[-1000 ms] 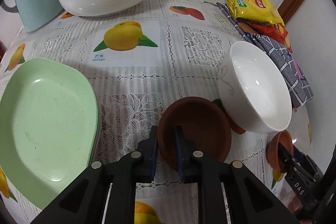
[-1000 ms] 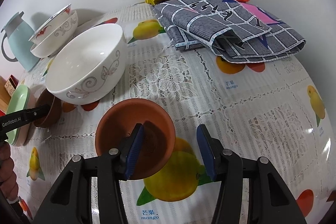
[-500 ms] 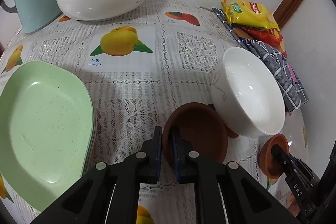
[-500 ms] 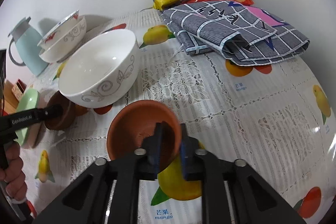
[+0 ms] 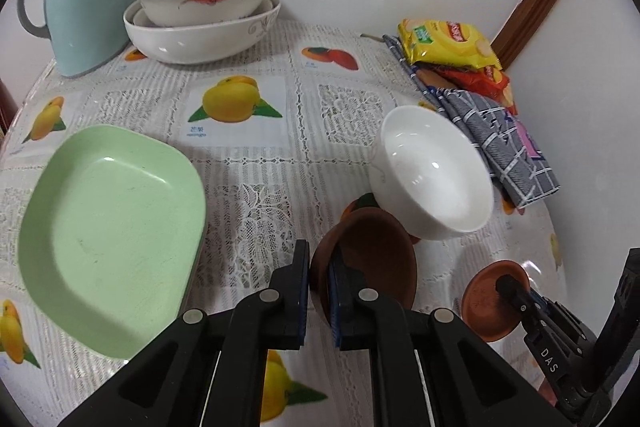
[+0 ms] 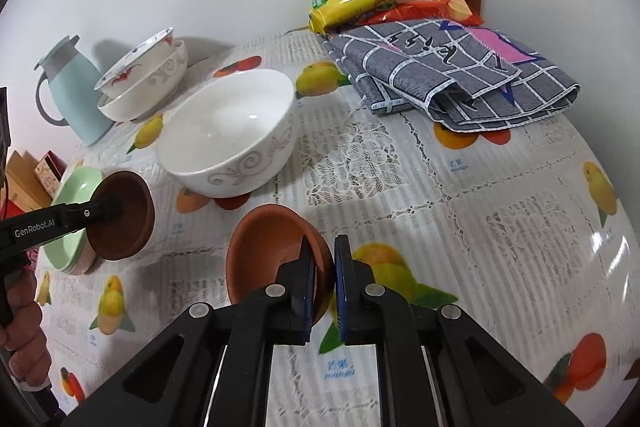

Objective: Organize plates and bowls
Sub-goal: 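Carry the brown bowl in the right gripper into the white bowl while the left gripper holds its bowl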

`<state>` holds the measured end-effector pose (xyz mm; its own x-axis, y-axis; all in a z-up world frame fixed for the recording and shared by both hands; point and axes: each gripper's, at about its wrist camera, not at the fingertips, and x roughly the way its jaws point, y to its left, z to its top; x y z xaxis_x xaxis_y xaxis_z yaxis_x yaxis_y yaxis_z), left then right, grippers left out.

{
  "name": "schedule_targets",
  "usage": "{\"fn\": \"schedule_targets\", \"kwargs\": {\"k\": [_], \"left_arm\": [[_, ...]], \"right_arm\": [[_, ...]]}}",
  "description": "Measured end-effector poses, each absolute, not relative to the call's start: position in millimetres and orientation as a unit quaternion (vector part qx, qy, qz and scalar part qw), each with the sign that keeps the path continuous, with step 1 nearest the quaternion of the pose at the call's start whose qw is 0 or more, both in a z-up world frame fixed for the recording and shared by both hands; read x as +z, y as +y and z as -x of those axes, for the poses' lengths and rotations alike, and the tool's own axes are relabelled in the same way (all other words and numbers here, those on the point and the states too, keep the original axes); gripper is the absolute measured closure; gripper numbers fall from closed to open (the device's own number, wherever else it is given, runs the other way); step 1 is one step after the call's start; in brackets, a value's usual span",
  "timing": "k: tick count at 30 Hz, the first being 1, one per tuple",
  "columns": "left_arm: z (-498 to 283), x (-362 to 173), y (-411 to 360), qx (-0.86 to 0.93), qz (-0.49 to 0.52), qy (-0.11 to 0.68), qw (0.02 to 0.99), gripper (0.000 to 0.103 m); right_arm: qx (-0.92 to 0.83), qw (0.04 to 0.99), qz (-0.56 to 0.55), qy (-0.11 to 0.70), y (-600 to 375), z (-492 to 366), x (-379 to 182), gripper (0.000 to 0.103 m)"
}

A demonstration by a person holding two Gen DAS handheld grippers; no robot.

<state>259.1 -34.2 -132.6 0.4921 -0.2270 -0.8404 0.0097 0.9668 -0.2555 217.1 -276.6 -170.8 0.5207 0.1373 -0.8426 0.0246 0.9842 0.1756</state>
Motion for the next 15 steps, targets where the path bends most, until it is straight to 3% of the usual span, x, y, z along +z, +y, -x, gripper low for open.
{"fn": "schedule_targets", "kwargs": {"k": [15], "left_arm": [[-223,-80,-19,-0.071,0.102,0.468,0.875,0.094]], "right_arm": [[0.025,0.901,-0.07,0.428,-259,-191,-94,0.094]]}}
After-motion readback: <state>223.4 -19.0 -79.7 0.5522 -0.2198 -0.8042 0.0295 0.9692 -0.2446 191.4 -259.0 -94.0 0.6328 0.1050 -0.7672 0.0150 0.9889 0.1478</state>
